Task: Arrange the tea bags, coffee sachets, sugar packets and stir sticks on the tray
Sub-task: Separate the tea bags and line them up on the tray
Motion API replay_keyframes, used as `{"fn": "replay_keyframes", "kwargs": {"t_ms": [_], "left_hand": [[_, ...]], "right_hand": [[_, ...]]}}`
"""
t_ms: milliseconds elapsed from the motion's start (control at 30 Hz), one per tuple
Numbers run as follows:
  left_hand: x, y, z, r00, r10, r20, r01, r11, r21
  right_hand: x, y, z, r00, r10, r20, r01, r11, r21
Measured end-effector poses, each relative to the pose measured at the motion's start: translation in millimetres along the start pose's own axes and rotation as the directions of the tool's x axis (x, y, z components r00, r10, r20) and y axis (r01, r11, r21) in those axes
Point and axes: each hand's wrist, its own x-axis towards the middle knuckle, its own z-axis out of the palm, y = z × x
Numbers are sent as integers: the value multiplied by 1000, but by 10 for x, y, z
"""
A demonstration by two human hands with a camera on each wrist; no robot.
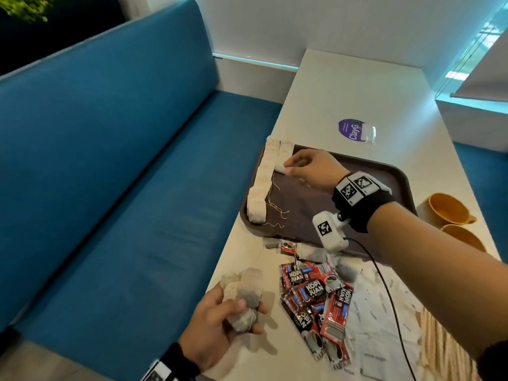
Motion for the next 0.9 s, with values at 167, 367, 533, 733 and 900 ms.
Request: {"fn": "replay_keyframes", "kwargs": {"t_ms": [167, 367, 533, 733, 900], "left_hand": [[-26, -14, 45, 998, 40, -47, -38, 999, 37], [-41, -29, 63, 996, 87, -35, -86, 996, 20], [-50, -46, 94, 996, 79, -47, -79, 997, 9], [-80, -21, 133, 996, 73, -58, -71, 997, 34], [-68, -32, 113, 995, 81, -57, -79, 996, 48]], "right_hand": [[-1002, -115, 255, 996, -71, 54, 62, 988, 142], [-1963, 180, 826, 997, 61, 57, -77, 938, 337], [-2256, 311, 1089, 993, 113, 41, -118, 850, 513], [-2291, 279, 1173, 997, 69, -47, -41, 898, 439], [-2313, 284, 1179, 995, 95, -23, -69, 855, 514]]}}
